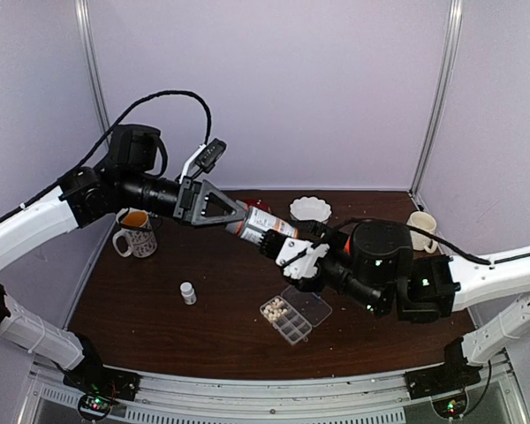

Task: Sort the pills into containers
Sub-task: Screw the lid of the pill bottle onto the pill bottle.

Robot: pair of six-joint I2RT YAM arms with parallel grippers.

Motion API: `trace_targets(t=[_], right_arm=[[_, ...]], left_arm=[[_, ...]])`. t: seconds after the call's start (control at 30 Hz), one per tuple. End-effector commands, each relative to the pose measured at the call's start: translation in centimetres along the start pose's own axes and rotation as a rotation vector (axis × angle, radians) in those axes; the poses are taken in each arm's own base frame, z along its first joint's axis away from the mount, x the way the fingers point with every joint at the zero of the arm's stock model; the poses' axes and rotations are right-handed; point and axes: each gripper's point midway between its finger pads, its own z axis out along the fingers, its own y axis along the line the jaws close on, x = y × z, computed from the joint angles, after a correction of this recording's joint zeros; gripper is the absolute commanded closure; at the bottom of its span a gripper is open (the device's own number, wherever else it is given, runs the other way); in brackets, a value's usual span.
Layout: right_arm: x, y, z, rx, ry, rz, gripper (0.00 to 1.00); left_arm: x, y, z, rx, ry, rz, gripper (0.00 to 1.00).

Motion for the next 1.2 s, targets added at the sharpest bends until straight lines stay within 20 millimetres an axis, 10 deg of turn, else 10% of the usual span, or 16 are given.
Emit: trace_targets(t=[0.0,0.3,1.0,1.17], right_arm=[[-7.8,-0.6,-3.4,-0.343,-0.390,0.312,1.00],[-9.1,0.6,-5.9,-0.788,-0.497,0.482,1.00],[-8.2,0.4,-5.5,-1.006,-0.453,0.794,1.00],[-7.5,0.8,-5.3,-1.003,-0.426,0.806,1.00]], left_arm=[[0.7,-2.7,1.7,0.207,0.030,0.172,0.97],[4.2,-4.4,3.5,0.258,0.125,0.564,1.00],[8.6,-2.8,1.4,0.246,0.071,1.988,1.00],[8.5,-1.6,1.1,0.165,0.096,2.206,0.80]])
